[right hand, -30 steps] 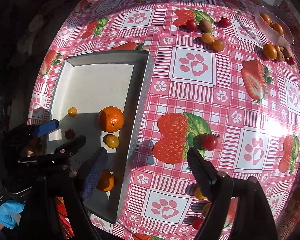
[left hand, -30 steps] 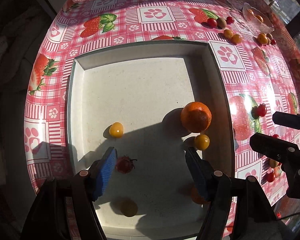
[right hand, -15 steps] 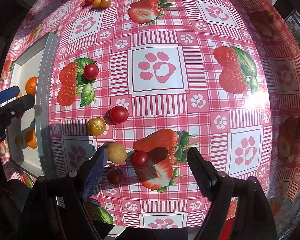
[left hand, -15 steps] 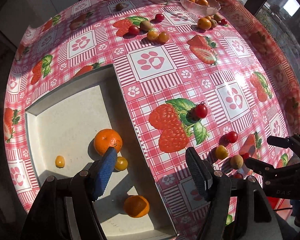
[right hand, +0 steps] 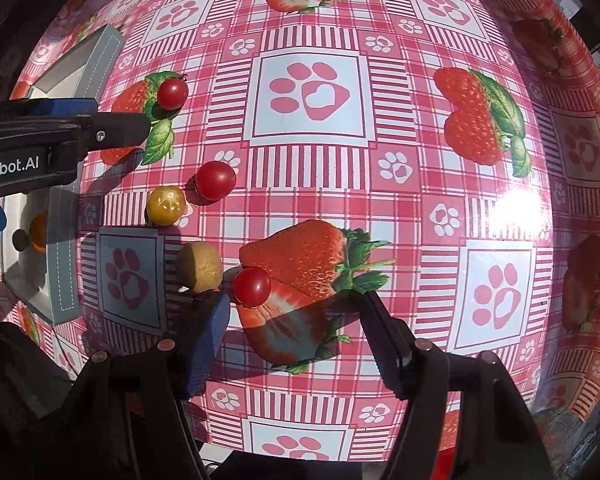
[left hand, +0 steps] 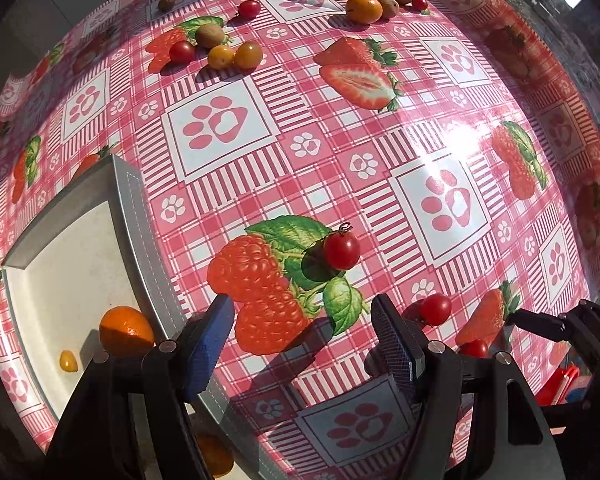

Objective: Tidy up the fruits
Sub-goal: 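Grasp a red cherry tomato with each tool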

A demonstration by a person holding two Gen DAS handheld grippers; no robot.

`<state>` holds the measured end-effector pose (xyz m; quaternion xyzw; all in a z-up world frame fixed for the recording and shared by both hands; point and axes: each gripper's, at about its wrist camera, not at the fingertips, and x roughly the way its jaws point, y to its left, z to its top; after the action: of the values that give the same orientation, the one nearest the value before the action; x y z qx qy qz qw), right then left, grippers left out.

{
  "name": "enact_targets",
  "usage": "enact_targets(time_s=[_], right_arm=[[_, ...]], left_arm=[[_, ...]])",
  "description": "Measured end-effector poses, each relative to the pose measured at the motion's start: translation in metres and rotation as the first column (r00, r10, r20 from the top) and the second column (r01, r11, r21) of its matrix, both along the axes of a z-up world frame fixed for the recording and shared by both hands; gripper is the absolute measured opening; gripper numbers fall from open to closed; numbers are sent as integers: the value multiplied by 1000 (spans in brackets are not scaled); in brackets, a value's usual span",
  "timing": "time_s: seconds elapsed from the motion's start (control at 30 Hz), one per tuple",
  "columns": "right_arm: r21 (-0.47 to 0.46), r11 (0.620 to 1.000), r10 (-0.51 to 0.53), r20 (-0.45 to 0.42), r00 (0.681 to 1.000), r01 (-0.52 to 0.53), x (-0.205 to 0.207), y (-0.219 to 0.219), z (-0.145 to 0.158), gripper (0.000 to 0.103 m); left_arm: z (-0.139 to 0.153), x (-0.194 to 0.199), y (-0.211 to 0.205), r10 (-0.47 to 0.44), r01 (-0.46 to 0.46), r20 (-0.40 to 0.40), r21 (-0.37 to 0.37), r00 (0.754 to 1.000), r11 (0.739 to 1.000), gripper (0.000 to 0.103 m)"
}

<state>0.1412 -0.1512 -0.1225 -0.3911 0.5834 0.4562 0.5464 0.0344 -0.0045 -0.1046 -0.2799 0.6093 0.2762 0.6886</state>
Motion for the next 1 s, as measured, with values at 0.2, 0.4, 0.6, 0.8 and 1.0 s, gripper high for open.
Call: enact_targets(time_s=[0.2, 0.4, 0.6, 0.8, 1.0], right_arm=[[23, 998, 61, 29, 998, -62, -12, 6, -2, 63], [31, 990, 132, 98, 986, -135, -44, 12, -4, 48], [53, 988, 141, 77, 987, -146, -48, 10, -1, 22], [71, 997, 8, -39, 999, -5, -19, 10, 5, 22], [87, 994, -59, -87, 994, 66, -3, 11, 13, 22]], left_arm=[[-14, 12, 5, -2, 2, -20, 2, 1000, 1000, 72], [-25, 26, 4, -10, 11, -28, 17, 1000, 1000, 72], [-28, 43, 1, -8, 9, -24, 41, 1000, 999, 60], [-23, 46, 4, 1, -2, 19, 7, 1000, 1000, 26], [-13, 30, 8, 58, -56, 66, -43, 996, 998, 23]])
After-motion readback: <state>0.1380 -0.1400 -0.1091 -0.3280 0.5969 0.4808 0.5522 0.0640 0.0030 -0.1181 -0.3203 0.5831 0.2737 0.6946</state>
